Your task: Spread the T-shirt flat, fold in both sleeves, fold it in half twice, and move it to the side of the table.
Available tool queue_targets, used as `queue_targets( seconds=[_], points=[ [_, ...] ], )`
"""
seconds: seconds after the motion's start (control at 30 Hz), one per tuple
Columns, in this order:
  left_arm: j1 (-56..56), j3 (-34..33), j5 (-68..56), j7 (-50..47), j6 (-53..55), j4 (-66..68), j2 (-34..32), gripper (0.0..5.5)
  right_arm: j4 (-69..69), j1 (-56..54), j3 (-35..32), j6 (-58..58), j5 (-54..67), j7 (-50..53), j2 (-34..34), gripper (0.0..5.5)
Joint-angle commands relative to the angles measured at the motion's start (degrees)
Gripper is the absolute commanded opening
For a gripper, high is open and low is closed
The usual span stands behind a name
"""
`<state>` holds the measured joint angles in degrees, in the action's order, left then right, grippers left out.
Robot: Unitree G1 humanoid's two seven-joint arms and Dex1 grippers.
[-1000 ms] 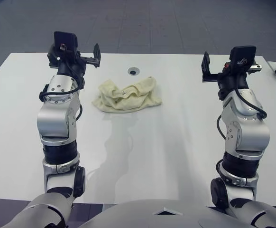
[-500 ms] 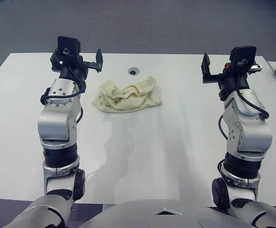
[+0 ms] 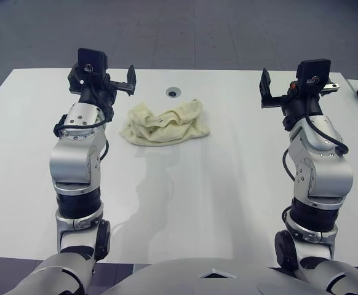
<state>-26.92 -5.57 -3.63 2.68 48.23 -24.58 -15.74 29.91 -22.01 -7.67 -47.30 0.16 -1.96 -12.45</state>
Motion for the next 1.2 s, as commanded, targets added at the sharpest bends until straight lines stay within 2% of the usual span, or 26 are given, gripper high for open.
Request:
queue_targets(
  seconds=[0.03, 0.13, 0.2, 0.27, 0.4, 0.47, 0.6, 0.7, 0.83, 1.0, 1.2],
  points=[
    [-0.4, 0.0, 0.1, 0.3, 0.5, 0.2, -0.1, 5.38, 0.1, -0.4, 0.3, -0.4, 0.1, 0.0, -0.1, 5.39],
    [-0.8, 0.0, 0.2, 0.4, -0.2, 1.4, 0.0, 5.38, 0.0, -0.5, 0.3, -0.3, 0.1, 0.1, 0.0, 5.39],
    [-1.1, 1.0, 0.9, 0.9, -4.1, 7.3, 0.0, 5.38, -0.1, -0.4, 0.1, 0.0, 0.0, 0.3, 0.1, 5.39],
    [-2.4, 3.7, 2.5, 2.7, -10.8, 19.8, -0.7, 5.38, -0.6, -0.5, 0.3, 0.3, 0.0, 0.4, 0.3, 5.39],
    [-6.5, 14.5, 9.8, 9.7, -25.5, 50.1, -2.7, 5.38, -1.0, -0.6, 0.8, 0.9, 0.0, 0.7, 0.5, 5.39],
    [-6.0, 17.6, 11.6, 12.6, -29.0, 55.4, -3.0, 5.38, -1.3, -0.9, 0.9, 1.0, 0.1, 0.6, 0.5, 5.39],
    [-2.1, 21.7, 12.6, 19.1, -33.0, 52.3, -3.7, 5.38, -0.8, -0.1, 0.5, 0.8, 0.1, 0.3, 0.1, 5.39],
    [3.5, 23.2, 10.2, 24.6, -31.7, 41.4, -4.4, 5.38, 0.1, 1.9, 1.9, -0.1, 0.5, -2.3, -1.8, 5.39],
    [10.0, 24.8, 9.4, 28.9, -27.5, 28.1, -6.0, 5.38, 2.6, 9.4, 11.9, 2.4, -0.1, -15.2, -13.7, 5.39],
    [12.3, 23.1, 9.3, 27.2, -22.0, 21.4, -5.3, 5.38, 9.3, 18.1, 20.6, 6.5, 0.0, -26.2, -23.5, 5.39],
    [12.8, 17.7, 3.8, 25.9, -12.2, 12.5, -2.2, 5.38, 12.1, 21.0, 24.6, 9.5, -2.0, -29.9, -27.3, 5.39]
  ],
)
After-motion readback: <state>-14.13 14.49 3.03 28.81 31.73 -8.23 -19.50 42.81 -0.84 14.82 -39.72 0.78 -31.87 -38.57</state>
